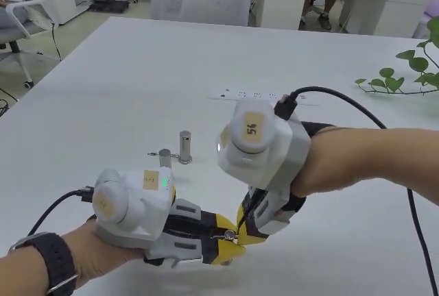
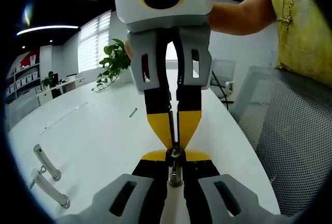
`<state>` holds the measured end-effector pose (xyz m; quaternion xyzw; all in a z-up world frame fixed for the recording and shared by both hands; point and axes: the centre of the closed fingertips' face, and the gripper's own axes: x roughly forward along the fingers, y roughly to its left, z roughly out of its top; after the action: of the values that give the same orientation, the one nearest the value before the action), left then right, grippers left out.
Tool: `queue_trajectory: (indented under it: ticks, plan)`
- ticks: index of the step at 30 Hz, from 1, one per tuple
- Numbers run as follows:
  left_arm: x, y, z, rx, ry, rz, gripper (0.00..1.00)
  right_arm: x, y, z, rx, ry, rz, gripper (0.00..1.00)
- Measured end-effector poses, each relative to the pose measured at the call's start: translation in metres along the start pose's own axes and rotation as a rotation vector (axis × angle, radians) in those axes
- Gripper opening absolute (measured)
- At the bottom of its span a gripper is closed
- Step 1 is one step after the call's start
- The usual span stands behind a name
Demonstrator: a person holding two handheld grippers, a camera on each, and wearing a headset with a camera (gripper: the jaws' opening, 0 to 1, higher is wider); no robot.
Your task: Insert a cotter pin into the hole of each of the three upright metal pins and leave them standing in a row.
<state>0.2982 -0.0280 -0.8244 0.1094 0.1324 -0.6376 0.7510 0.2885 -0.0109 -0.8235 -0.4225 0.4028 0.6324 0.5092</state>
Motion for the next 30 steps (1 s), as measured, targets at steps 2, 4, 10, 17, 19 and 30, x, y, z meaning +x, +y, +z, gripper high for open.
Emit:
queue_trajectory:
  ticks: [2, 4, 10, 17, 19, 30]
  plan:
    - [0.000, 0.000, 0.000, 0.000, 0.000, 0.000, 0.08, 0.000, 0.000, 0.000, 0.000, 0.001, -0.001, 0.05]
    - [0.000, 0.000, 0.000, 0.001, 0.001, -0.001, 0.08, 0.000, -0.001, 0.001, 0.003, -0.006, -0.004, 0.05]
    - [0.000, 0.000, -0.001, 0.000, 0.005, -0.001, 0.08, 0.000, -0.001, 0.005, -0.001, -0.013, -0.005, 0.04]
    - [-0.001, 0.001, -0.001, -0.001, 0.007, 0.000, 0.08, -0.002, -0.002, 0.006, -0.007, -0.020, -0.004, 0.06]
    - [0.000, 0.001, -0.001, -0.001, 0.007, 0.000, 0.08, -0.002, -0.002, 0.006, -0.005, -0.022, -0.003, 0.07]
    - [0.000, 0.001, -0.002, -0.007, 0.008, 0.002, 0.08, -0.011, -0.002, 0.008, 0.000, -0.050, -0.013, 0.10]
